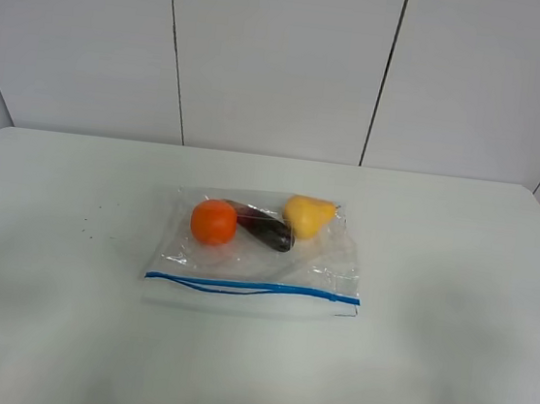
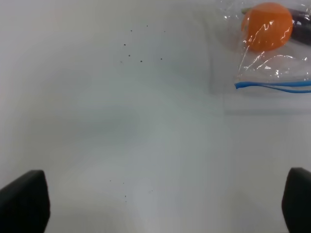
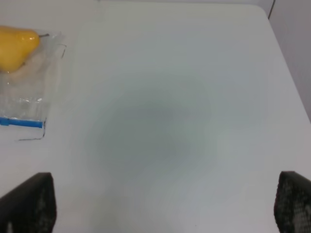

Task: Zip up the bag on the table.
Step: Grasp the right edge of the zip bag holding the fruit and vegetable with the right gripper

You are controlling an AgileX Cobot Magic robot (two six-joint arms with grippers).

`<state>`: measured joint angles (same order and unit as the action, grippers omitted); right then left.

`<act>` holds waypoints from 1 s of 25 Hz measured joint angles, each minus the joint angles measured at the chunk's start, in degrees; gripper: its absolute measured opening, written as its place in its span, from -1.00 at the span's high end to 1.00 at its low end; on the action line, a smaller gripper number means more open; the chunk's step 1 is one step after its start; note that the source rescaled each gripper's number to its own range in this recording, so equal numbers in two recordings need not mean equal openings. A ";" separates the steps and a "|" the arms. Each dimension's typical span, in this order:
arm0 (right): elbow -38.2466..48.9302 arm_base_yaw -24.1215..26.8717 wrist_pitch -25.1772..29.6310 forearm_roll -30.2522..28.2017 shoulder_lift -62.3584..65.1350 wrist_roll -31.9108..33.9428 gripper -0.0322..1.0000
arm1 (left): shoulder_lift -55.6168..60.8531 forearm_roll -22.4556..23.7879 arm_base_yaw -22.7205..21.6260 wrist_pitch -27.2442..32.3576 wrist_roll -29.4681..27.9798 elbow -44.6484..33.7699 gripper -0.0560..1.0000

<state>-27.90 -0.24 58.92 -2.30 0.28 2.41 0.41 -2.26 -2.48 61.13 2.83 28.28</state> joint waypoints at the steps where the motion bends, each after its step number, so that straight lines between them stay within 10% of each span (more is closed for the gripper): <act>1: 0.00 0.00 0.00 0.00 0.00 0.00 -1.00 | 0.00 0.00 0.00 0.00 0.00 0.00 -1.00; 25: -2.59 0.00 2.54 -0.17 -6.40 -0.17 -1.00 | 0.00 0.00 0.00 0.00 0.00 0.00 -1.00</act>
<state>-30.49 -0.24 61.46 -2.47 -6.12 2.24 0.41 -2.26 -2.48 61.13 2.83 28.28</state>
